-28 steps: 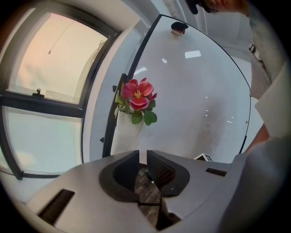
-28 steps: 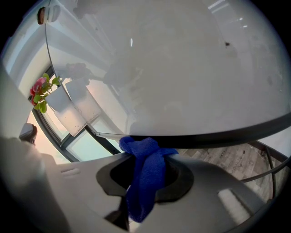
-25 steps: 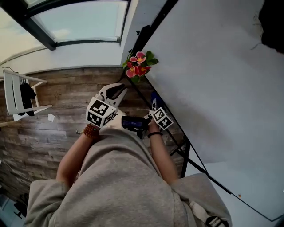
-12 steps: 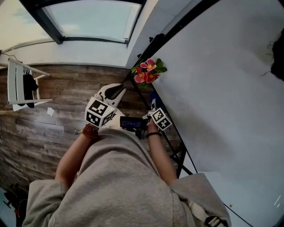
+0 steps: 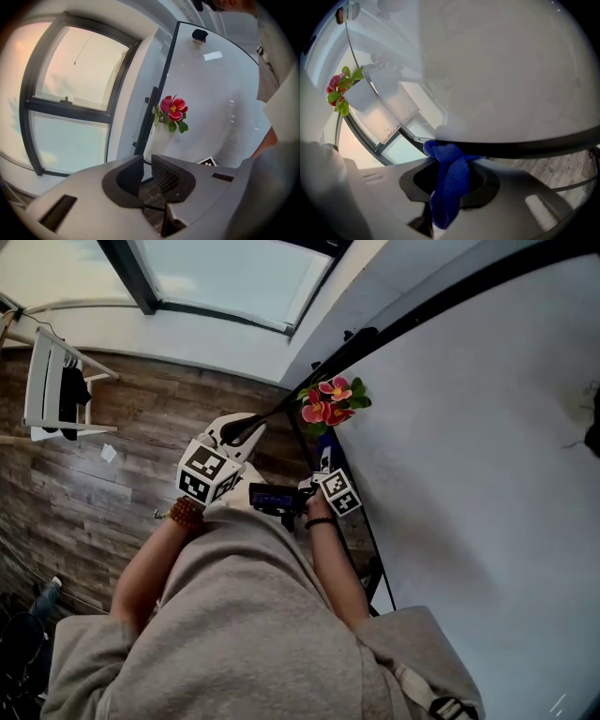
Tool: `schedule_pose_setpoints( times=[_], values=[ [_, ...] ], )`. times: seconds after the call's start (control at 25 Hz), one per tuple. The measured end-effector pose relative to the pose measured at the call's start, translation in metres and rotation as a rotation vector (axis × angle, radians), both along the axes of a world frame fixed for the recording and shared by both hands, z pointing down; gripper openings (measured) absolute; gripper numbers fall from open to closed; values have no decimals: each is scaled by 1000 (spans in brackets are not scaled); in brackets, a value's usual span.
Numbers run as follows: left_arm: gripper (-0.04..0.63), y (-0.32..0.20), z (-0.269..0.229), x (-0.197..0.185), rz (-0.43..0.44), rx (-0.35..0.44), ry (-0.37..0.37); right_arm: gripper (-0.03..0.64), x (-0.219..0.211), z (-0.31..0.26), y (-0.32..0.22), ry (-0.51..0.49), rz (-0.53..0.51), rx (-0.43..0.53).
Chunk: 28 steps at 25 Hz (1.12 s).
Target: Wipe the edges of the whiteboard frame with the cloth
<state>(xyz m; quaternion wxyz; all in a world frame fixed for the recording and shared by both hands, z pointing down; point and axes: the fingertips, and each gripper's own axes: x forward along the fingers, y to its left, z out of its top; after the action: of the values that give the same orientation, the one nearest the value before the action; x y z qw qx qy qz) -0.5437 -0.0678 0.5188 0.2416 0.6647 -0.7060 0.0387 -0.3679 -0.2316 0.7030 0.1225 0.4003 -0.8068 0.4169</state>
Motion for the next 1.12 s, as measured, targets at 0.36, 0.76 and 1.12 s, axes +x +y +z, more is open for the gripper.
schedule_pose_setpoints(
  times=[0.36, 0.76, 1.12],
  values=[
    [58, 16, -3, -17, -65, -3, -14, 110, -34, -1, -3, -29, -49, 1],
    [58, 34, -2, -36, -119, -12, -12, 110, -66, -3, -8, -70, -53, 1],
    [58, 42, -1, -46, -146, -10, -6, 110, -87, -3, -10, -63, -93, 21]
  ],
)
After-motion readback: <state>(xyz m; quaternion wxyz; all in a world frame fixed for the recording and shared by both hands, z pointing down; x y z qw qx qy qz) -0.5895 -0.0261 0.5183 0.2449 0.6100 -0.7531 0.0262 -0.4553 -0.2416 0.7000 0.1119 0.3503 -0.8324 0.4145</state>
